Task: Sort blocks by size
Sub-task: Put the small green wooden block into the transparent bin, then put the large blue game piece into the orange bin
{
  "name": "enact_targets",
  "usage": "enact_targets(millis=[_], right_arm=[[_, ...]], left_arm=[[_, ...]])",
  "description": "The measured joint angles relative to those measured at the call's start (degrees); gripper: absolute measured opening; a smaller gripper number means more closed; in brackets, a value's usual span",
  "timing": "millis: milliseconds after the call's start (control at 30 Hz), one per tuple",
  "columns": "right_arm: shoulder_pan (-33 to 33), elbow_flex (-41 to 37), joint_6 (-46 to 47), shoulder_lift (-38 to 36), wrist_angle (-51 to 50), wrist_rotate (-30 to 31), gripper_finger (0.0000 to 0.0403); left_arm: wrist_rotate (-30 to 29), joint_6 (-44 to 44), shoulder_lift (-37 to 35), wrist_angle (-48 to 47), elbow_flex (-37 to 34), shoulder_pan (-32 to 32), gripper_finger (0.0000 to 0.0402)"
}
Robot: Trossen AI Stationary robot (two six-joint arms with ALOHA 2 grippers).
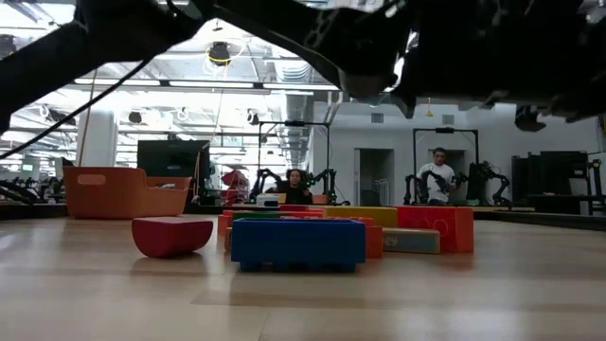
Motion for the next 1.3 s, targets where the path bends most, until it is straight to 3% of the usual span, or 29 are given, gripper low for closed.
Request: enact_targets(millis=[267,333,533,633,733,1033,1300], right_arm=[[0.0,0.0,-1.0,0.0,1.5,0.0,0.0214],[0.0,0.0,-1.0,0.0,1.4,0.0,0.0214],[2.6,0.0,-1.1,0.8,0.0,0.7,0.0214],[3.9,0.0,-0.7,2.2,-1.4,2.4,0.0214],[4.6,0.0,-0.6,3.8,-2.0,4.3,0.0214],[4.4,0.0,-1.4,9.3,-2.9,1.6,0.0214],[5.7,0.0,-12.8,25.0,5.5,-2.7,0.0222]], left_arm=[[6.2,-1.8,0.4,-2.4,0.9,1.1,0.0227],[6.2,-1.7,-0.7,-7.0,0.8,1.2,0.0245],[6.1,5.5,-8.5,-26.9,0.4,3.2,0.0247],[5.4,7.7,-12.1,-33.3,-3.9,3.7,0.0235],[3.0,9.5,-16.0,-36.3,-11.4,3.6,0.0224],[-5.2,8.0,-39.6,-24.9,-46.4,3.4,0.0212],[-14.9,0.0,-61.9,-15.3,-73.8,1.6,0.0212]])
